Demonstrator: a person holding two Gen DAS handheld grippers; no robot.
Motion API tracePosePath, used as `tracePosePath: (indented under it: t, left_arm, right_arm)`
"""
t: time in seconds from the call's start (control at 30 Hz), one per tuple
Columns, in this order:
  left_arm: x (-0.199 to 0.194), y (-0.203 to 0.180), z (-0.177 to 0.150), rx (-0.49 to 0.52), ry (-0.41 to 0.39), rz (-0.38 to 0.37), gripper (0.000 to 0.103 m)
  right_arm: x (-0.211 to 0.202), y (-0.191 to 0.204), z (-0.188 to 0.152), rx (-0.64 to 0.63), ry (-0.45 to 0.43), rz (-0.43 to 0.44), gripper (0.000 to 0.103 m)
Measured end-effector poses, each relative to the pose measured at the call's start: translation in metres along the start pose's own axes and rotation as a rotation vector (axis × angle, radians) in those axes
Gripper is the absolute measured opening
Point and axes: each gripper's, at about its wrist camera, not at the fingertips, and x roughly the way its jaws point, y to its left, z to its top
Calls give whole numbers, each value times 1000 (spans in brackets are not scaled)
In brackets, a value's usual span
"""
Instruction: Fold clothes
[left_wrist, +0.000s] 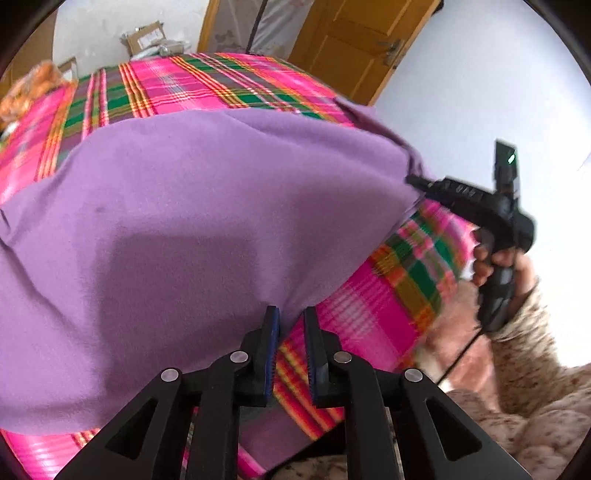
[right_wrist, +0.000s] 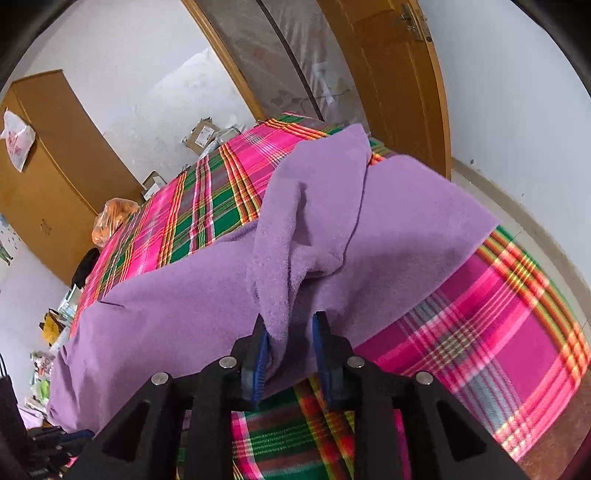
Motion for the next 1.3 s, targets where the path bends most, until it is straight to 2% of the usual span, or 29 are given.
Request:
tracePosePath:
  t: [0.07, 0.43, 0.6, 0.8, 1.0, 1.13, 1.27, 1.3]
  left_arm:
    - [-2, -1, 2, -4, -11, -19, 17]
    - [21, -4, 23, -18, 8, -15, 21]
    - [31, -5, 37, -22, 22, -20, 23]
    - [44, -4, 48, -14, 52, -34, 23]
    - [47, 1, 58, -21, 51, -37, 23]
    - [49, -1, 67, -11, 52, -19, 24]
    - [50, -1, 76, -9, 51, -3, 24]
    - [51, -1, 78, -12, 51, -3, 24]
  right_arm:
    - [-5, 3, 1, -20, -1, -11, 25]
    - [-22, 6, 6, -70, -21, -64, 25]
    - [-25, 11, 24, -111, -63, -116, 25]
    - [-13, 21, 54, -149, -75, -117, 25]
    - [29, 39, 75, -245, 15, -151, 25]
    - [47, 48, 85, -291, 46, -160, 25]
    - [66, 52, 96, -303, 109, -135, 25]
    - [71, 51, 98, -301, 119, -152, 25]
